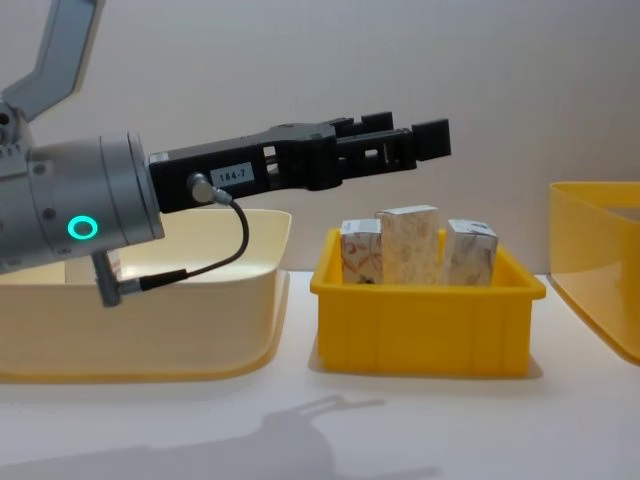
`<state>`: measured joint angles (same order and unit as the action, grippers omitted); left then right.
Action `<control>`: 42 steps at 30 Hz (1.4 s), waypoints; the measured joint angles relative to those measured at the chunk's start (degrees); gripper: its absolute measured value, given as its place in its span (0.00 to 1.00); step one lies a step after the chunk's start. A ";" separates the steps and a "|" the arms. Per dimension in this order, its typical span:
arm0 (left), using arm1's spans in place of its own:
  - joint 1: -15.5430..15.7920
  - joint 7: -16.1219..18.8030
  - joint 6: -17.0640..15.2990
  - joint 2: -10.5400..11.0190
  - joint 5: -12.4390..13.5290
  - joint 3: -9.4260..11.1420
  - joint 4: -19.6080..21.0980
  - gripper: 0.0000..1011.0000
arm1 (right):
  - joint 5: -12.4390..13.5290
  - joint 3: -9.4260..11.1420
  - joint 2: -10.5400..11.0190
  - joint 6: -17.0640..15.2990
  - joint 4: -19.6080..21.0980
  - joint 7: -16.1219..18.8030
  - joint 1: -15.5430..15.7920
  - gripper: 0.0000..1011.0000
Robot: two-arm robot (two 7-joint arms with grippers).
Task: Bimanual collaborative sorting of washing and personal care products
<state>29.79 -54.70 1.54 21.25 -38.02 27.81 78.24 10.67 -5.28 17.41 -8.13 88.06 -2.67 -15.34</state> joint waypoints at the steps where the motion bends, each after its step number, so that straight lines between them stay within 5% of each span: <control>1: 0.00 0.00 0.00 0.00 0.00 0.00 0.00 0.99 | 0.15 0.08 0.04 0.48 0.18 0.30 0.12 0.99; 9: -0.11 0.36 0.00 0.00 0.16 0.00 0.07 0.99 | 1.95 0.79 0.43 5.08 2.47 3.78 1.49 0.99; 18: -1.56 5.16 -0.19 0.06 2.51 -0.15 1.40 0.99 | 2.28 0.11 0.56 5.10 3.37 3.97 2.76 0.99; 42: -7.05 23.55 -1.06 0.26 11.56 -0.82 6.49 0.99 | 5.61 -7.17 1.87 6.15 12.54 6.37 15.30 0.99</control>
<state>22.73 -31.15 0.49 21.51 -26.46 26.99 84.73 16.28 -12.45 19.28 -1.98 100.60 3.70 -0.04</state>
